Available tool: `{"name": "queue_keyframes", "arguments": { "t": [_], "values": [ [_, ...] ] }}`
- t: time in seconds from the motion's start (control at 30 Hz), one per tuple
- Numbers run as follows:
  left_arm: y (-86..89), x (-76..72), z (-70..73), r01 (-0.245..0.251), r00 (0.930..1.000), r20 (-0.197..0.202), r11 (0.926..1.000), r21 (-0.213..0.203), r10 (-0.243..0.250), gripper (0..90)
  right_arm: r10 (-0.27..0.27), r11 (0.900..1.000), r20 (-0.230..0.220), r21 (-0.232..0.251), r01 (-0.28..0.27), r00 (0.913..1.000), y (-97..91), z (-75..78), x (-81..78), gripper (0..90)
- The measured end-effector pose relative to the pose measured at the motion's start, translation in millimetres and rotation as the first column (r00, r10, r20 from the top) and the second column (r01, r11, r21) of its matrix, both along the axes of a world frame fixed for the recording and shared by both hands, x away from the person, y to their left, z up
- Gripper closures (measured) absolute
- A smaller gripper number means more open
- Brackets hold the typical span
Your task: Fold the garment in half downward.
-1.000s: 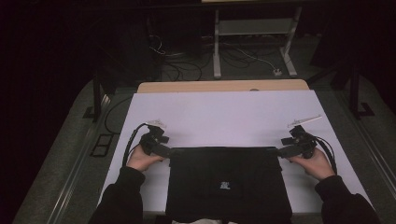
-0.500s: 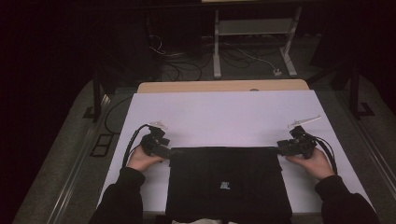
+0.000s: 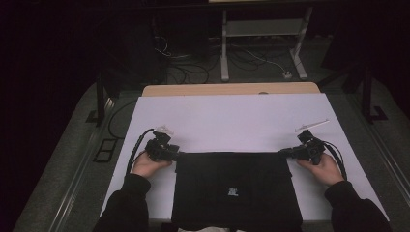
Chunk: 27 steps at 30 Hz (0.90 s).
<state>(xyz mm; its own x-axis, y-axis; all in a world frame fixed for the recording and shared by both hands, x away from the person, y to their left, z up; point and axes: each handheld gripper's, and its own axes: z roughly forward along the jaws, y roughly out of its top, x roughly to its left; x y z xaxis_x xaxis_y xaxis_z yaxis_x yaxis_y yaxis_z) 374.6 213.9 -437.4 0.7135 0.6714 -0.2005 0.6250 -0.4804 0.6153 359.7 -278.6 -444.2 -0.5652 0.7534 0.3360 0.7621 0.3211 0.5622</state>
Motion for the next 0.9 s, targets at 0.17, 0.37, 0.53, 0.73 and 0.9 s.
{"name": "queue_keyframes", "arguments": {
  "t": [0.17, 0.37, 0.53, 0.73, 0.9],
  "values": [
    [-1.3, -0.8, 0.1, 0.028, 0.9996, -0.003, 0.9996, 0.009, -0.028, 63.9, 0.003, 0.9994, -0.04, 0.034, -0.002, 0.9992, -2.6, -1.1, 2.2, 84.5],
    [-3.8, -2.8, 2.9, 0.046, 0.9989, -0.005, 0.9988, 0.016, -0.046, 85.9, 0.0, 0.9994, -0.034, 0.034, 0.001, 0.9994, -4.0, 0.8, 1.0, 85.5],
    [-4.6, -5.7, 5.5, 0.038, 0.9989, 0.027, 0.9985, 0.041, -0.039, 87.3, -0.016, 0.9996, -0.012, 0.024, 0.017, 0.9998, -3.6, 4.3, -1.5, 86.0],
    [-7.4, -7.7, 6.9, 0.025, 0.9965, 0.078, 0.9957, 0.089, -0.032, 87.4, -0.036, 0.9984, 0.005, 0.045, 0.036, 0.9993, -6.9, 8.9, -2.8, 86.3],
    [-3.6, -6.1, 8.2, -0.004, 0.9972, 0.075, 0.998, 0.064, -0.001, 87.7, -0.058, 0.9975, 0.014, 0.041, 0.057, 0.9982, -6.7, 10.0, -2.1, 86.5]
  ]
}}
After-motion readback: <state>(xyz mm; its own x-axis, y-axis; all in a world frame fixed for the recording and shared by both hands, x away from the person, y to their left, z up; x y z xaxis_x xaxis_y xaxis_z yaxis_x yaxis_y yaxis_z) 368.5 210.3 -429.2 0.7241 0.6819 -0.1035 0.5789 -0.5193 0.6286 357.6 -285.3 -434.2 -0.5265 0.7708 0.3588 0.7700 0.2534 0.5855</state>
